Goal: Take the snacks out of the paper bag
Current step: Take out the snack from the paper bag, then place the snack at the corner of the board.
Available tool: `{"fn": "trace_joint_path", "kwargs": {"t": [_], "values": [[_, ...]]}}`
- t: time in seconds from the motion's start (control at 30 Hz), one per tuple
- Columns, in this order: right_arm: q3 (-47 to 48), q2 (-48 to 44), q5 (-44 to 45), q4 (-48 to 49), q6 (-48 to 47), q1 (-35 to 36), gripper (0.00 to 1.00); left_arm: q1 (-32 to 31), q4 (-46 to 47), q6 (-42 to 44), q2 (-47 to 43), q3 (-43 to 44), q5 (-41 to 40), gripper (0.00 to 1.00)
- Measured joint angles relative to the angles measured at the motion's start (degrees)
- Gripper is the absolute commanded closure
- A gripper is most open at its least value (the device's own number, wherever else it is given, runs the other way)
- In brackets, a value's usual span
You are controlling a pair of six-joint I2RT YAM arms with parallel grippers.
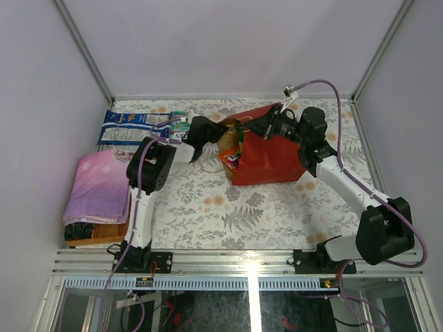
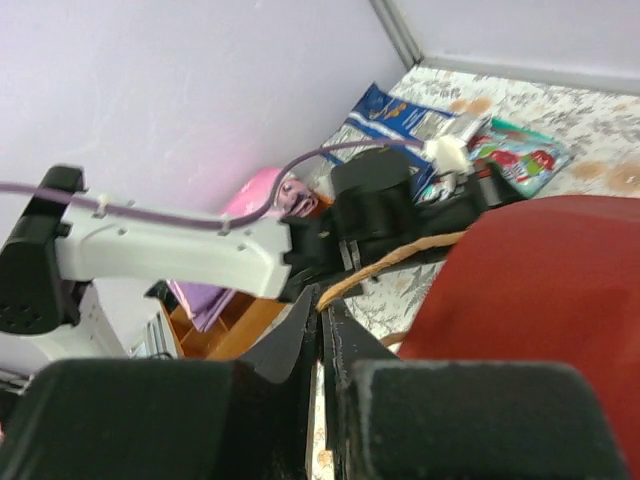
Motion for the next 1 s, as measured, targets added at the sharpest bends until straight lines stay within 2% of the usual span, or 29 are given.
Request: {"fn": "trace_joint_path", "kwargs": {"t": [0.23,0.4,0.63,0.77,1.0], "values": [[0.13,3.98,-3.21,5.44,5.77,-7.67,1.00,0.37,4.35,1.01,-13.97,-14.36,-0.55,1.00],[3.26,9.92,-2.86,-0.31,3.23,-8.31,1.00,0.46,4.96,1.66,-21.64,-20.24,0.98,1.00],[7.82,10.84,-0.87,-7.98,-2.45,-9.46,1.00,0.92,3.19,4.46,-32.87,-30.53,2.12,1.00],[10.01,10.84,-0.11,-9.46,-4.26,-10.93,1.00,3.69,-1.60,7.80,-36.79,-31.36,5.01,1.00],[10.60,11.13,-0.28,-9.22,-2.47,-15.63,1.00,6.78,-15.87,15.96,-44.24,-28.13,9.60,1.00]]}}
